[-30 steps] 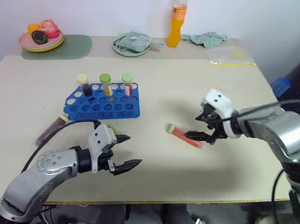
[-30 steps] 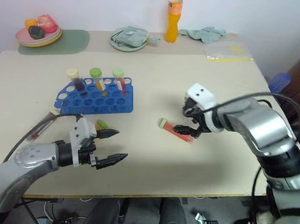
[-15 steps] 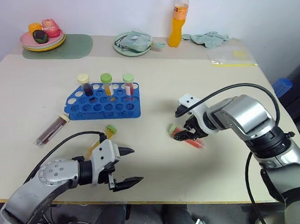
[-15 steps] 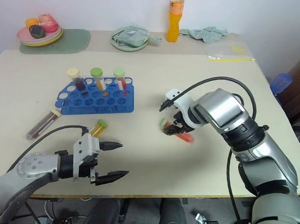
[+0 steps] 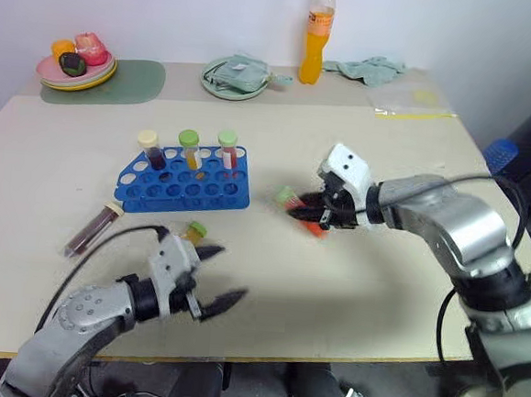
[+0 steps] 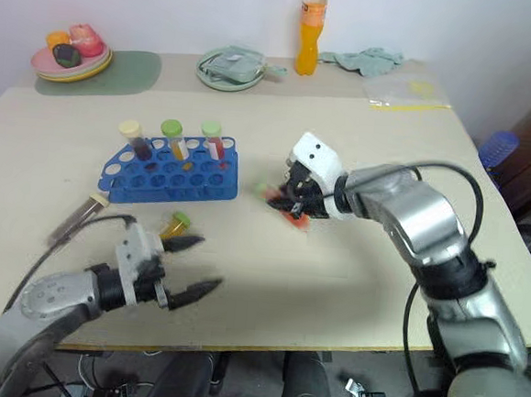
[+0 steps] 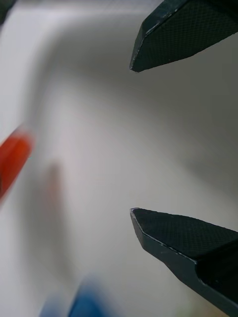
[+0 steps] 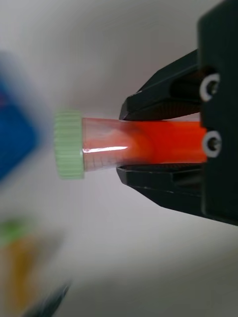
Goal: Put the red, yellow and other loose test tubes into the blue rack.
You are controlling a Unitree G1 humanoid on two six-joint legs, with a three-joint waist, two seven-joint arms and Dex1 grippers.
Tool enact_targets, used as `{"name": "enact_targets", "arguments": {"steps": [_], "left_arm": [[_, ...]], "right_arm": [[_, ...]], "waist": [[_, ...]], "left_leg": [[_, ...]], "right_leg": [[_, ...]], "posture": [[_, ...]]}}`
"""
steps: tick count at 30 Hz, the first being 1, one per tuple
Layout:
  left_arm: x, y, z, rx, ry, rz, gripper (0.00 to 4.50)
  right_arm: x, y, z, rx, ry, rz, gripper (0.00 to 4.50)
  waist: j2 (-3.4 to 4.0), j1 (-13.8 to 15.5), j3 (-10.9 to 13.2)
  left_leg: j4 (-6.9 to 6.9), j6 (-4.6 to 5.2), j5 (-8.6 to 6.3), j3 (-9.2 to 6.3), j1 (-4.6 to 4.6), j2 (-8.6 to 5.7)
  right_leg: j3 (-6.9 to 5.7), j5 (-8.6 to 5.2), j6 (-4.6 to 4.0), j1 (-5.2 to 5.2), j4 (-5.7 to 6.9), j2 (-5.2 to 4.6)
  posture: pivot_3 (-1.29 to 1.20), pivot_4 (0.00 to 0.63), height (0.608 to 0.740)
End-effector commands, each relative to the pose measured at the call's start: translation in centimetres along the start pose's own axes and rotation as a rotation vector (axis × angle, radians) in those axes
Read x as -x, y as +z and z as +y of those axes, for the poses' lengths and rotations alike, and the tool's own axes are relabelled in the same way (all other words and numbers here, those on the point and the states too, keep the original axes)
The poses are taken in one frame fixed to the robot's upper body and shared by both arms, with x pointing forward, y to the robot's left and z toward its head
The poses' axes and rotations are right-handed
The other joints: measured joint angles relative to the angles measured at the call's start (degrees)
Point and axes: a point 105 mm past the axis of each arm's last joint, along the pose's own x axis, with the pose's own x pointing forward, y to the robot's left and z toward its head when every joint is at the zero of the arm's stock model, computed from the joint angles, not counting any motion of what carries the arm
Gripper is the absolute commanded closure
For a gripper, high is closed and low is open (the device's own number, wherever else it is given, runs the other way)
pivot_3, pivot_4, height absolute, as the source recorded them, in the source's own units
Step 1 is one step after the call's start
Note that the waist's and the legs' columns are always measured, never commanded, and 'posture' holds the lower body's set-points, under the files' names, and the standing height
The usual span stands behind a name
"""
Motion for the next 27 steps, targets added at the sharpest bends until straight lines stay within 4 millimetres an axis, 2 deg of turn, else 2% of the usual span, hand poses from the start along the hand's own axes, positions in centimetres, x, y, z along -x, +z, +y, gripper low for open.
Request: {"name": "enact_targets", "arguments": {"steps": [1, 6, 8, 10, 12, 19, 27], "left_arm": [[1.3, 1.1, 3.0, -0.011, 0.160, -0.050, 0.00], [3.2, 0.7, 5.7, -0.047, 0.278, -0.048, 0.00], [3.9, 0.9, 6.4, -0.050, 0.304, -0.055, 0.00], [5.0, 1.0, 7.4, -0.057, 0.339, -0.049, 0.00], [5.9, 0.6, 8.1, -0.051, 0.363, -0.031, 0.00], [7.4, -1.0, 8.3, -0.021, 0.379, 0.023, 0.00], [7.2, -1.9, 7.7, -0.007, 0.365, 0.043, 0.00]], "right_arm": [[-0.2, 4.9, 0.1, 0.092, -0.093, -0.368, 3.77], [-4.4, 6.9, -0.3, -0.027, -0.292, -0.669, 3.77], [-5.8, 7.2, 0.4, -0.041, -0.272, -0.699, 3.77], [-8.1, 6.6, 1.4, -0.070, -0.243, -0.696, 3.77], [-9.7, 5.9, 1.6, -0.079, -0.253, -0.688, 3.77], [-11.2, 4.1, 0.9, -0.085, -0.306, -0.641, 3.77], [-12.8, 3.2, 0.6, -0.075, -0.321, -0.580, 3.77]], "waist": [[0.00, -0.45, 0.00], [0.01, -1.12, -0.03], [0.03, -0.96, -0.02], [-0.02, -0.76, -0.05], [0.01, -0.85, -0.03], [0.03, -1.08, -0.02], [0.04, -1.78, -0.02]], "left_leg": [[0.00, 0.00, 0.00, 0.00, 0.05, 0.02], [-0.09, -0.12, 0.07, -0.01, 0.14, 0.06], [-0.12, -0.18, 0.10, -0.02, 0.12, 0.04], [-0.10, -0.19, 0.11, -0.04, 0.11, 0.03], [-0.13, -0.20, 0.12, -0.04, 0.13, 0.03], [-0.17, -0.22, 0.12, -0.07, 0.13, 0.04], [-0.26, -0.23, 0.13, -0.08, 0.13, 0.08]], "right_leg": [[0.02, 0.00, -0.01, 0.01, 0.03, 0.05], [0.16, 0.00, -0.03, -0.06, 0.15, 0.18], [0.18, 0.01, -0.04, -0.09, 0.15, 0.17], [0.18, 0.01, -0.04, -0.09, 0.13, 0.15], [0.17, 0.01, -0.06, -0.10, 0.14, 0.17], [0.18, 0.01, -0.08, -0.15, 0.15, 0.18], [0.18, 0.00, -0.12, -0.21, 0.18, 0.22]], "posture": [[0.00, 0.150, 0.740], [0.00, 0.150, 0.740], [0.00, 0.150, 0.740], [0.00, 0.150, 0.740], [0.00, 0.150, 0.740], [0.00, 0.150, 0.740], [0.00, 0.150, 0.740]]}}
